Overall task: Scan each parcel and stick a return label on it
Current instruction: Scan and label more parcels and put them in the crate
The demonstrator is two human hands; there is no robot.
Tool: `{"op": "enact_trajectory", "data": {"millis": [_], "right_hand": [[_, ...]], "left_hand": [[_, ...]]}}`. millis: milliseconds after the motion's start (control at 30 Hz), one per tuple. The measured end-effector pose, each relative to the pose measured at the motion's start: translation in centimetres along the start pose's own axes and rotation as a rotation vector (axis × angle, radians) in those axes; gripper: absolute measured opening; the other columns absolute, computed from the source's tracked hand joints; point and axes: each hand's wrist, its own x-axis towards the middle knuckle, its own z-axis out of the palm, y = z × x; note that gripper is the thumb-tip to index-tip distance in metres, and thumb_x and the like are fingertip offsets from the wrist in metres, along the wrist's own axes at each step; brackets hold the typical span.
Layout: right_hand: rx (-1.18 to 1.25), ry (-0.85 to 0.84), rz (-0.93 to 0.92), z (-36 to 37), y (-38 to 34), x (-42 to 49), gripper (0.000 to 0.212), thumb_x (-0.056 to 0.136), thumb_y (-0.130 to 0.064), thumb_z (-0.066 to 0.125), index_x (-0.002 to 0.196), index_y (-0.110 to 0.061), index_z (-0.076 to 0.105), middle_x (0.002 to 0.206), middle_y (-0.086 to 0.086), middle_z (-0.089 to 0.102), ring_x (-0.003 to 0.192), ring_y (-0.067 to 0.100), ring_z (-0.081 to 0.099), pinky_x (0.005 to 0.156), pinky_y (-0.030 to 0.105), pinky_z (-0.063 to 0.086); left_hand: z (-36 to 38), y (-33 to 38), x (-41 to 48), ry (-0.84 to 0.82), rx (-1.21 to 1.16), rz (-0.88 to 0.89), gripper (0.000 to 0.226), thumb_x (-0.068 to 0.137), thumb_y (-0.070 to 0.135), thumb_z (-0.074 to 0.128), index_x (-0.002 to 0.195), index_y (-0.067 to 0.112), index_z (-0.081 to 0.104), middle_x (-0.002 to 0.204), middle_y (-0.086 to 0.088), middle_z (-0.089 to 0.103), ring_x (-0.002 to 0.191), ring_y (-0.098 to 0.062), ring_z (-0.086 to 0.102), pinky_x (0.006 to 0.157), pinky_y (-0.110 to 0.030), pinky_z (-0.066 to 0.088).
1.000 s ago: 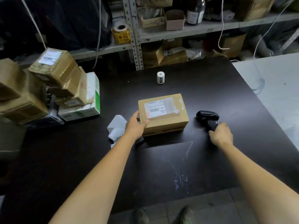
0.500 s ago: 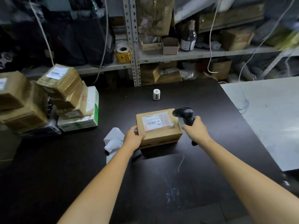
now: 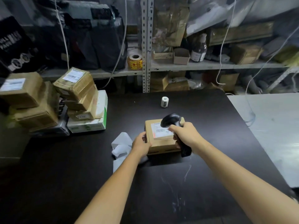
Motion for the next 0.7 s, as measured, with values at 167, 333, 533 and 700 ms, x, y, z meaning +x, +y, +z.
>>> {"op": "enact_trajectory", "data": {"millis": [167, 333, 533, 700], "right_hand": [[0.016, 0.0, 0.034, 0.24, -0.42, -0.18, 0.028, 0.068, -0.031, 0.063, 0.082, -0.009, 0.055, 0.054, 0.006, 0.055, 0.044, 0.025, 0.053, 0.044, 0.029, 0.043], [0.028, -0.002, 0.037, 0.13, -0.77, -0.35, 0.029, 0.068, -0.031, 0.063, 0.084, -0.008, 0.055, 0.053, 0.005, 0.054, 0.044, 0.026, 0.051, 0.046, 0.03, 0.044], [0.033, 0.014, 0.008, 0.14, -0.94, -0.35, 0.029, 0.069, -0.03, 0.064, 0.086, -0.008, 0.054, 0.06, 0.009, 0.054, 0.045, 0.026, 0.049, 0.046, 0.031, 0.044], [0.003, 0.02, 0.001, 0.06, -0.91, -0.14, 0.027, 0.071, -0.031, 0.065, 0.084, -0.009, 0.055, 0.064, 0.01, 0.056, 0.044, 0.024, 0.051, 0.047, 0.03, 0.045]], "left_hand": [[0.08, -0.03, 0.15, -0.009, 0.022, -0.022, 0.058, 0.089, 0.01, 0.067, 0.141, 0.023, 0.044, 0.129, 0.001, 0.057, 0.116, -0.021, 0.055, 0.101, -0.04, 0.048], [-0.01, -0.34, 0.57, -0.02, 0.015, -0.021, 0.061, 0.089, 0.011, 0.068, 0.142, 0.023, 0.043, 0.13, -0.001, 0.057, 0.116, -0.024, 0.056, 0.1, -0.045, 0.05], [-0.03, -0.77, 0.7, -0.017, 0.013, -0.009, 0.062, 0.088, 0.013, 0.07, 0.142, 0.022, 0.042, 0.13, -0.001, 0.058, 0.118, -0.023, 0.056, 0.102, -0.045, 0.048], [-0.07, -0.81, 0.9, -0.026, 0.001, -0.005, 0.062, 0.087, 0.014, 0.07, 0.141, 0.023, 0.042, 0.129, 0.0, 0.057, 0.118, -0.022, 0.055, 0.101, -0.045, 0.049]]}}
